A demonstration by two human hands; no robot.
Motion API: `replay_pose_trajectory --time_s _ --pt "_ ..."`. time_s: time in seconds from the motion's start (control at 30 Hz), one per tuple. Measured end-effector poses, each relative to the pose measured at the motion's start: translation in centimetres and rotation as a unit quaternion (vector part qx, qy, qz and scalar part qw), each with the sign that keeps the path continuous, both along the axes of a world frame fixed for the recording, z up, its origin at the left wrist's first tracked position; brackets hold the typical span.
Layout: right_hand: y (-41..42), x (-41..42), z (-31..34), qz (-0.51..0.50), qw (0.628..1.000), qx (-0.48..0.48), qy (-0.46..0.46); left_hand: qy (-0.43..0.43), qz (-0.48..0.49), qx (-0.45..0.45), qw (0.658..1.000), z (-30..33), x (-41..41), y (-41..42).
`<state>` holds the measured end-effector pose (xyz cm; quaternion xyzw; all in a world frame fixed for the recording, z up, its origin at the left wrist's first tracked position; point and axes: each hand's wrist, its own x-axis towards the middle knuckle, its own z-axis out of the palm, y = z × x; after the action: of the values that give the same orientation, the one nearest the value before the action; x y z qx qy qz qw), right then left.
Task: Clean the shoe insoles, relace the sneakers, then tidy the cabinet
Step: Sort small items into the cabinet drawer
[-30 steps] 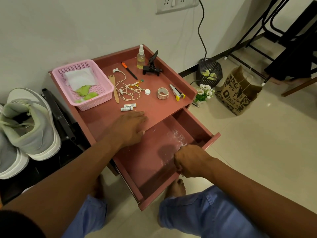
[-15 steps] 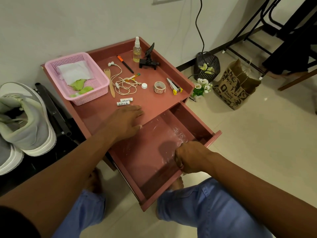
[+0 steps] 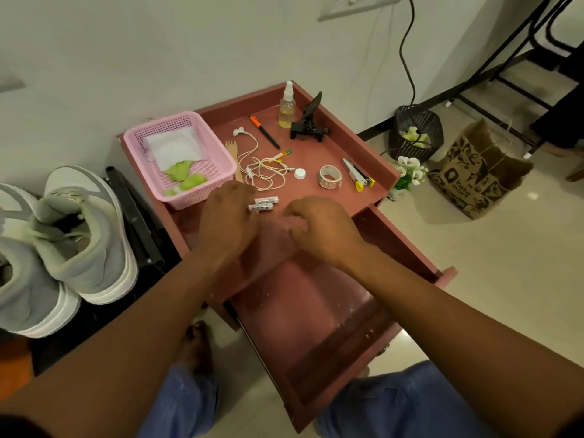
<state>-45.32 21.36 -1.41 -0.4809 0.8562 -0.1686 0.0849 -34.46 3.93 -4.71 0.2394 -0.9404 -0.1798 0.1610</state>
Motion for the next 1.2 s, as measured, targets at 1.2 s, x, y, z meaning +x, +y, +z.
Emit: replay_pose_trajectory --time_s 1.2 --pt "5.2 2.3 -1.6 0.212 0.967 0.133 -0.043 -0.026 -0.094 0.091 0.991 -0.2 -0.9 1.7"
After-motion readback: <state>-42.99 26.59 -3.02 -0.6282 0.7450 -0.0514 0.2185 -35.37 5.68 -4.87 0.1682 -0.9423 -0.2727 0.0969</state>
